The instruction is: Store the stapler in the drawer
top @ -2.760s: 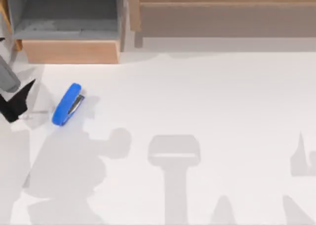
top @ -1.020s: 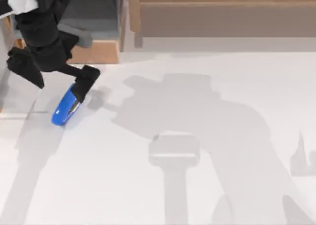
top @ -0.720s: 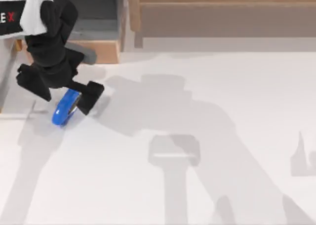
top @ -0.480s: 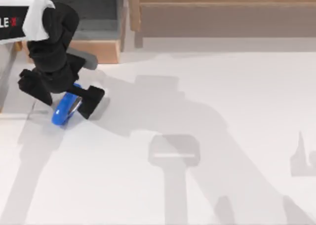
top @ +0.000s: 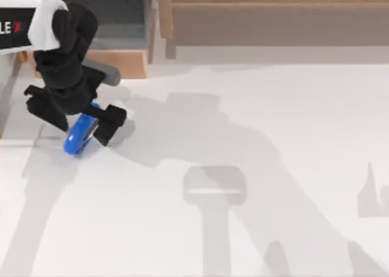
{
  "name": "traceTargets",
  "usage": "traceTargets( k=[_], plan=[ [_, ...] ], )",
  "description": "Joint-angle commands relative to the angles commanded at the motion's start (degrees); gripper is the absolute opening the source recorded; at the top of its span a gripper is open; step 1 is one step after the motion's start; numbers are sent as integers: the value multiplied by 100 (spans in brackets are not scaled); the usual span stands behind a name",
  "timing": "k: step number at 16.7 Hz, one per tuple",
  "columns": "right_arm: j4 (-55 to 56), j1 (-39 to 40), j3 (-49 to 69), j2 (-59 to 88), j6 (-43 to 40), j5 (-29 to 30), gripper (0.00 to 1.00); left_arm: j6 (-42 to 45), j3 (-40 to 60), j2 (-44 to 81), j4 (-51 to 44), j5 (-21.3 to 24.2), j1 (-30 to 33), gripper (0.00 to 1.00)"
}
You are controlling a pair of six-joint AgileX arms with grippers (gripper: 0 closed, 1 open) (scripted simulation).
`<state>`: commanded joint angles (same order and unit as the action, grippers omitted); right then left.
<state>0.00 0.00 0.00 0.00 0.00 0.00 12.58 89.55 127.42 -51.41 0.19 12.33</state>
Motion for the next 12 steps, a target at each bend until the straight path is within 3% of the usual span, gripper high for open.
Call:
traceTargets(
  k=[7,12],
  plan=[
    [0,0,0,0,0,0,100,0,0,0,0,0,0,2],
    [0,0,0,0,0,0,100,0,0,0,0,0,0,0]
  ],
)
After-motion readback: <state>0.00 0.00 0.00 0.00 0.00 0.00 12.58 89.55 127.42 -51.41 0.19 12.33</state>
